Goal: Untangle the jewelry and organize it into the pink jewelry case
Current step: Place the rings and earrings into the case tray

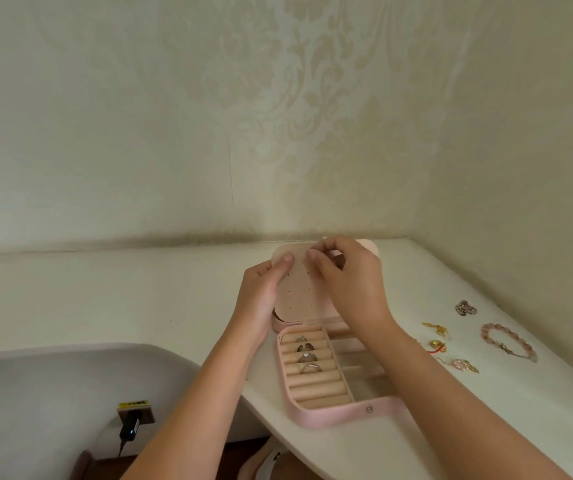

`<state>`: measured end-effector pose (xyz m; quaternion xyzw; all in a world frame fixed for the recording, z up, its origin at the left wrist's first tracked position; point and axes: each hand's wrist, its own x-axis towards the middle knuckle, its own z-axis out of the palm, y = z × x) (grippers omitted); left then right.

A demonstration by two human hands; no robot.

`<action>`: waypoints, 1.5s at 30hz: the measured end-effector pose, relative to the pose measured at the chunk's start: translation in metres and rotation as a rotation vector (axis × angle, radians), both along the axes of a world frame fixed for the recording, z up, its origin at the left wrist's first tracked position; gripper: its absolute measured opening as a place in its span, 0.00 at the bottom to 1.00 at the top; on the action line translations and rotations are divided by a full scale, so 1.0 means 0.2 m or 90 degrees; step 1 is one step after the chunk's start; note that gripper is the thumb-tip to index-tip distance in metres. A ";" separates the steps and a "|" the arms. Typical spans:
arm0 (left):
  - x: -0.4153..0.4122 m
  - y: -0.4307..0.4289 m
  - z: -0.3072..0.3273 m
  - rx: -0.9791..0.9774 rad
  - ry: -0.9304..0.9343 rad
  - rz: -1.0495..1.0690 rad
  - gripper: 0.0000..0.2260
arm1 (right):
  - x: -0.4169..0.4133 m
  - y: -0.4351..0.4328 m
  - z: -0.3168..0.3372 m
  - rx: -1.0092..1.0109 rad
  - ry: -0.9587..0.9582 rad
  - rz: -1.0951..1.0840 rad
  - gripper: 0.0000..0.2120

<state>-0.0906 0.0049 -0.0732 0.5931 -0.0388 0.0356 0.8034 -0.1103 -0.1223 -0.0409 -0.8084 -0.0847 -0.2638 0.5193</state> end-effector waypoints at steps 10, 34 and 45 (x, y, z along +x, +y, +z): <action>-0.04 -0.02 0.02 -0.011 0.015 0.026 0.10 | 0.02 -0.01 -0.03 -0.116 -0.062 -0.091 0.04; -0.07 -0.07 0.07 0.054 -0.059 0.065 0.04 | -0.06 -0.09 0.04 -0.236 -0.082 0.047 0.08; -0.08 -0.09 0.10 0.109 -0.067 0.111 0.07 | -0.10 -0.80 0.13 -0.339 0.336 -0.011 0.02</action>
